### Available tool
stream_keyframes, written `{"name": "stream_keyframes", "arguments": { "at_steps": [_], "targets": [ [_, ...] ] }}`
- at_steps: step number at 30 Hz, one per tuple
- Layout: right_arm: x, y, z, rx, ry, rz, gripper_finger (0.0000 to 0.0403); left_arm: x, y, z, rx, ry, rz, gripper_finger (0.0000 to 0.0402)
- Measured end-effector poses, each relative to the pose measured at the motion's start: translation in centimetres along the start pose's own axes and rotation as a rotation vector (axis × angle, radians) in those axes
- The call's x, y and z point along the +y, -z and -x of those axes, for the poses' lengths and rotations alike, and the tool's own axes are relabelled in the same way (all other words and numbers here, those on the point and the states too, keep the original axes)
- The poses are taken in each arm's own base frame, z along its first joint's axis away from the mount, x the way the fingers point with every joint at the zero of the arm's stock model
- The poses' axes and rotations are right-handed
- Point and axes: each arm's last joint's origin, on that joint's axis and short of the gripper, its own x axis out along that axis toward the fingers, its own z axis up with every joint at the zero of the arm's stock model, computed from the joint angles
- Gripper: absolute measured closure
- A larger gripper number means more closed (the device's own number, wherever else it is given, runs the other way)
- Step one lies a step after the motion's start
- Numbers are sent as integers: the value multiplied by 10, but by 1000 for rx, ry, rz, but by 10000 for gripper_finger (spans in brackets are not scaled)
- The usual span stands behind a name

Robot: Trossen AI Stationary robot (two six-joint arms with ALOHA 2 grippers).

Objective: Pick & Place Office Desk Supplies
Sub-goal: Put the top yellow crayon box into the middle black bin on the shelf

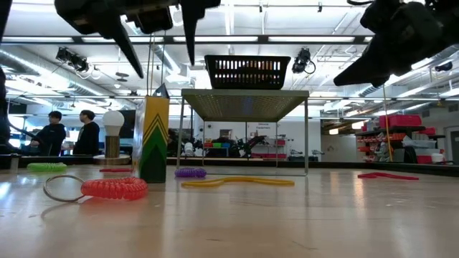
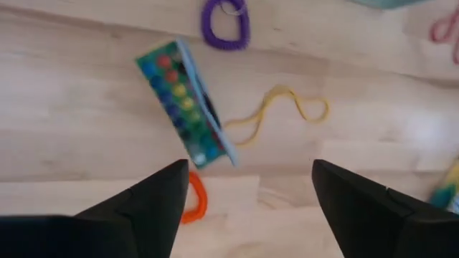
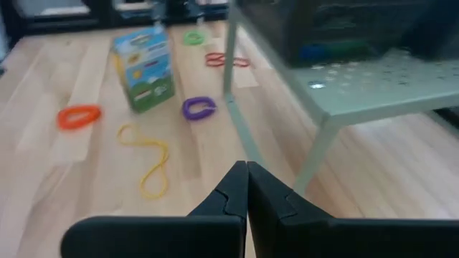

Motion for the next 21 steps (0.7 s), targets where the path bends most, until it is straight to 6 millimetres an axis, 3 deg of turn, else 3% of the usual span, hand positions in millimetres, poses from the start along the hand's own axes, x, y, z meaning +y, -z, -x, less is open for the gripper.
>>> {"name": "stream_keyframes", "arguments": {
  "at_steps": [8, 21],
  "targets": [
    [11, 35, 6, -2, -24, 36, 397, 4, -19, -4, -27, -138, 70, 93],
    [16, 35, 11, -36, -29, 105, 397, 11, -25, -28, -108, -81, 170, 94]
  ]
}}
